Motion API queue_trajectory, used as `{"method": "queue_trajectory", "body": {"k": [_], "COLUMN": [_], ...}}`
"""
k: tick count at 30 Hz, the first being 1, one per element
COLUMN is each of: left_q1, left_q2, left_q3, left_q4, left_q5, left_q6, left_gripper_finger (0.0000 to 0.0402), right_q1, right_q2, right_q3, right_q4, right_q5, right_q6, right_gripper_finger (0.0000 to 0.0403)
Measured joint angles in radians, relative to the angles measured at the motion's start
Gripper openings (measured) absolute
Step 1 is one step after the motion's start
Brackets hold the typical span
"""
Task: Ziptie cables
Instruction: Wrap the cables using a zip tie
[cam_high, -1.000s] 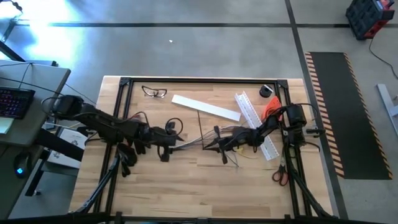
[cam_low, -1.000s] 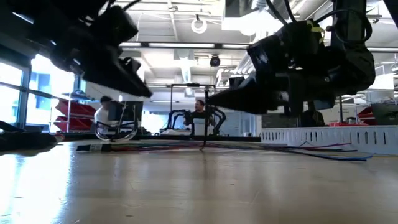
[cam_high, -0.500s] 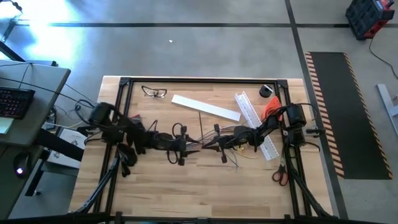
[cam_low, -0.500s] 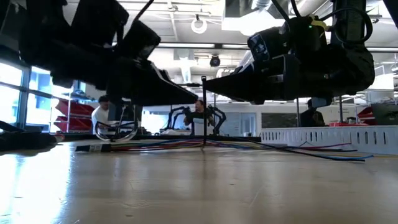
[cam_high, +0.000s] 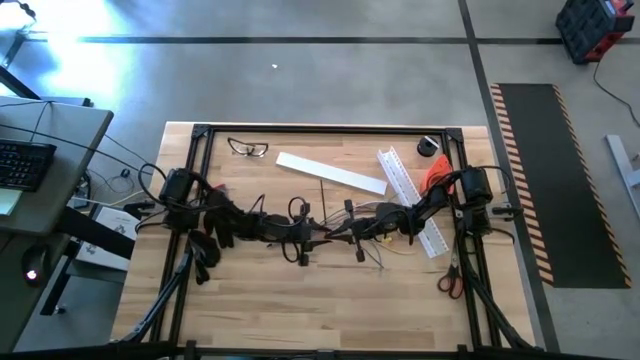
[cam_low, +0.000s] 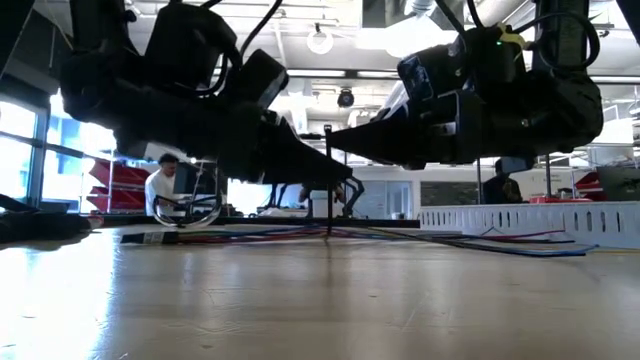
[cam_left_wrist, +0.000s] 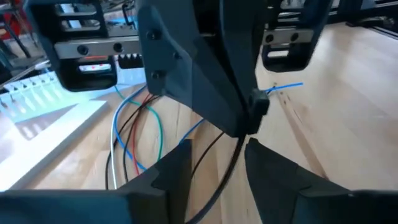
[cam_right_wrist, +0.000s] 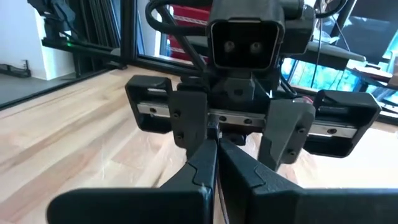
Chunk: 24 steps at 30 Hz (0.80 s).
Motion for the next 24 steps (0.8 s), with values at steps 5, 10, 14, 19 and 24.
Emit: {"method": "queue_trajectory", "body": {"k": [5,10,14,19,24], "left_q1": [-0.006,-0.006,-0.006,0.015,0.014], "left_q2": [0.0,0.0,0.0,0.0,-0.002], "left_q3": [0.001,0.001,0.0,0.005,0.007], "left_q4": [-0.014,-0.014,-0.023,-0.08,-0.085], "left_q5": [0.003,0.002,0.015,0.023,0.028], "left_q6": [-0.037,-0.073,-0.13,-0.257,-0.284], "left_gripper_finger": [0.0077,0.0032,0.0004,0.0,0.0], "right_q1": [0.014,0.025,0.034,0.034,0.033], "right_q2": [0.0,0.0,0.0,-0.022,-0.137], "right_q3": [0.0,0.0,0.0,-0.001,-0.001], "right_q4": [-0.026,-0.057,-0.087,-0.174,-0.406], "right_q5": [0.043,0.06,0.13,0.253,0.276], "right_q6": [-0.008,-0.005,-0.005,0.018,0.028], "right_gripper_finger": [0.0,0.0,0.0,0.0,0.0]}}
